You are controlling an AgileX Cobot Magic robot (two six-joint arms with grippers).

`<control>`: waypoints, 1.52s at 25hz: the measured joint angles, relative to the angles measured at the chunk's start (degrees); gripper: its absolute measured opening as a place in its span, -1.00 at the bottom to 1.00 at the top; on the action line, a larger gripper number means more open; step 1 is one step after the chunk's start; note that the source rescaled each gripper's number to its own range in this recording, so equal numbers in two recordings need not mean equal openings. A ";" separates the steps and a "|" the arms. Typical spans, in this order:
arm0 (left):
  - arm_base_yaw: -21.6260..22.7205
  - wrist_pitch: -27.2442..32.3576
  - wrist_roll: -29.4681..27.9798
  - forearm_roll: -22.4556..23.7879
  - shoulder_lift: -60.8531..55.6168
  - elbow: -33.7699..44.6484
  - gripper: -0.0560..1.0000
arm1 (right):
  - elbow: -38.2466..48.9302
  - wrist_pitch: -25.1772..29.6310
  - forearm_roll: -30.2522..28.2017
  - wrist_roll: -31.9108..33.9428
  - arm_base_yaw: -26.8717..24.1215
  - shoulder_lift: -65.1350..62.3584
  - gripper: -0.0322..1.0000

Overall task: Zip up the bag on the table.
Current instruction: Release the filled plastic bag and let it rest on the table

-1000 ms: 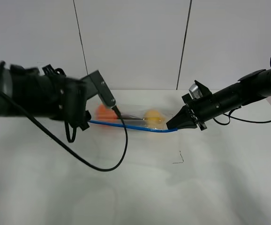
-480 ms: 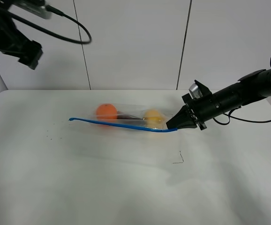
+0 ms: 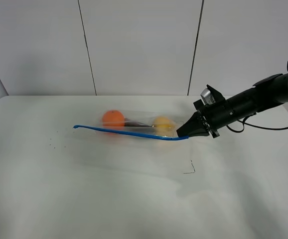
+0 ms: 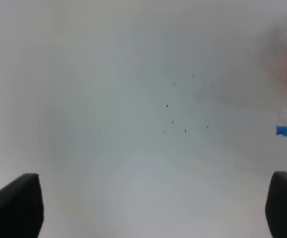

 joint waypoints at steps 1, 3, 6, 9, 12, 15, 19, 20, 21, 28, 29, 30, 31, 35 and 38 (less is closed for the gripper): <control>0.00 -0.91 0.04 -0.71 -1.75 1.78 1.00 | 0.00 0.00 0.00 -0.18 0.00 0.00 -0.94; 0.00 -2.26 0.21 -1.66 -5.06 5.65 1.00 | 0.00 0.00 0.00 -0.39 0.00 0.00 -0.94; 0.00 -3.70 0.43 -1.91 -9.56 12.13 1.00 | 0.00 0.00 0.00 -0.43 0.00 0.00 -0.94; 0.00 -4.61 1.36 -1.91 -15.06 17.60 1.00 | 0.00 0.00 0.06 -0.43 0.00 0.00 -0.94; 0.00 -4.81 1.54 -2.11 -21.67 22.26 1.00 | 0.00 0.00 0.06 -0.43 0.00 0.00 -0.94; 0.00 -5.60 2.13 -2.16 -28.70 26.52 1.00 | 0.00 0.00 0.12 -0.43 0.00 0.00 -0.94; 0.00 -6.13 2.81 -2.38 -38.01 31.84 1.00 | 0.00 0.00 0.16 -0.43 0.00 0.00 -0.94; 0.00 -6.26 2.89 -2.78 -40.29 32.93 1.00 | 0.00 0.00 0.16 -0.43 0.00 0.00 -0.94; 0.00 -6.26 2.89 -3.12 -42.61 34.24 1.00 | 0.00 0.00 0.21 -0.43 0.00 0.00 -0.94; 0.00 -6.26 5.34 -6.05 -58.01 42.77 1.00 | 0.00 0.00 0.63 -0.83 0.00 0.00 -0.94; 0.00 -6.26 5.52 -6.05 -59.97 43.57 1.00 | 0.00 0.00 0.64 -0.84 0.00 0.00 -0.94; 0.00 -6.26 5.56 -6.18 -62.20 44.16 1.00 | 0.00 0.00 0.69 -0.84 0.00 0.00 -0.94; 0.00 -6.26 5.63 -6.25 -64.33 44.57 1.00 | 0.00 0.00 0.69 -0.84 0.00 0.00 -0.94; 0.00 -6.26 5.81 -7.51 -70.98 45.54 1.00 | 0.00 0.00 0.69 -0.89 0.00 0.00 -0.94; 0.00 -6.26 5.81 -7.88 -74.30 45.70 1.00 | 0.00 0.00 0.81 -0.89 0.00 0.00 -0.94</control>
